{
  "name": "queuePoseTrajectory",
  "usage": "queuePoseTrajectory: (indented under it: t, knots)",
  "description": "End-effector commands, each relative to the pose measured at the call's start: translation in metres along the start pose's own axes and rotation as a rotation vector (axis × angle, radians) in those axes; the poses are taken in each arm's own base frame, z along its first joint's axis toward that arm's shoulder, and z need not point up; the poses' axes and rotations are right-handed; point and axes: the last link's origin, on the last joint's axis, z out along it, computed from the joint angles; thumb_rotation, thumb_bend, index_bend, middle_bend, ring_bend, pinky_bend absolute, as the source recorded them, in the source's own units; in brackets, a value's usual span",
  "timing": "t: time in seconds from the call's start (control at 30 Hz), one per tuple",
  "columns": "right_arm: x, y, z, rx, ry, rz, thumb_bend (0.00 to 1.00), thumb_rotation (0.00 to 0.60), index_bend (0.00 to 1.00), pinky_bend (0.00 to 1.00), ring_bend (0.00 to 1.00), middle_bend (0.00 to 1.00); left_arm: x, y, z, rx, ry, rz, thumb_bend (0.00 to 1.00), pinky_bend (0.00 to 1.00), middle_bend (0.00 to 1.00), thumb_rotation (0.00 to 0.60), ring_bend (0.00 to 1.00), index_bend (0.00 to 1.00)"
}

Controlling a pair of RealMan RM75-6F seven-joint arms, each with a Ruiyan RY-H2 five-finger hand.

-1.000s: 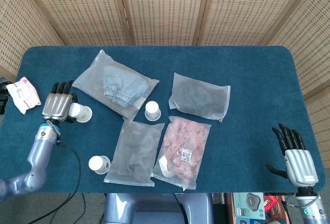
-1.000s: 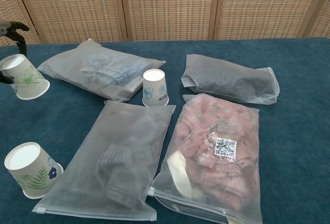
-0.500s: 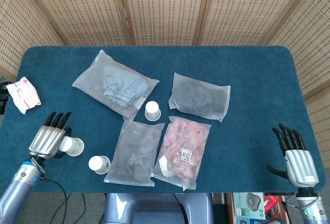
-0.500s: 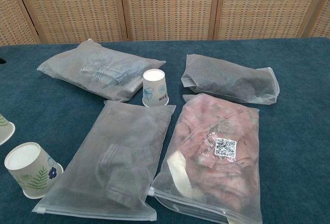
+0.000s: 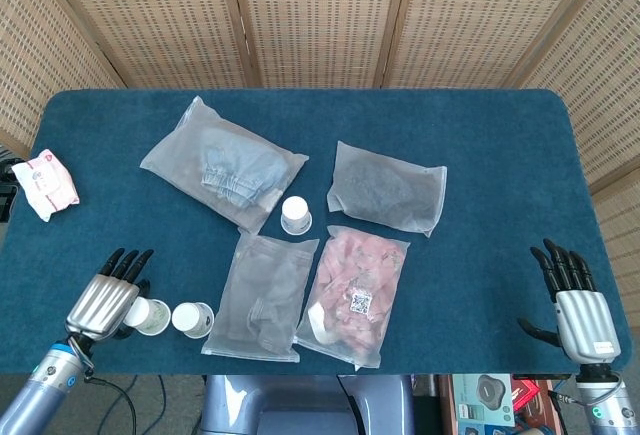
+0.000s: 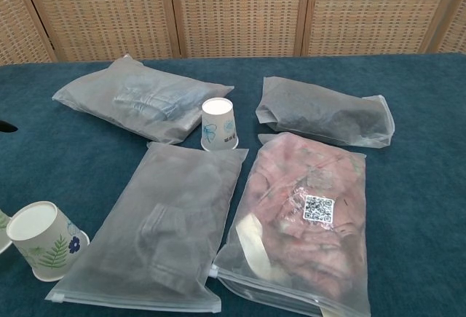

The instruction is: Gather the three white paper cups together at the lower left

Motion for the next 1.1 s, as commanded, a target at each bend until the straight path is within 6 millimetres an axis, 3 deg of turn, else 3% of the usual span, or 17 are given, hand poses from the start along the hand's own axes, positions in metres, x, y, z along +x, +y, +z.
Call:
queuePoseTrajectory:
  t: [0.03,0.9,1.1]
  knots:
    - [0.0,0.0,0.0,0.0,0.002,0.001,0.09,0.6,0.0,0.0,0.0,0.0,-0.003,0.001,0.0,-0.001,-0.008,0.002,0.15,0.0,0.0,0.6,0.0,0.45]
    - [0.001,0.0,0.0,0.002,0.006,0.005,0.09,0.6,0.0,0.0,0.0,0.0,-0.021,0.016,0.012,-0.006,-0.001,0.048,0.15,0.0,0.0,0.6,0.0,0.45]
    - [0.001,0.0,0.0,0.002,0.006,0.005,0.09,0.6,0.0,0.0,0.0,0.0,-0.022,0.018,0.013,-0.005,0.012,0.046,0.15,0.0,0.0,0.6,0.0,0.41]
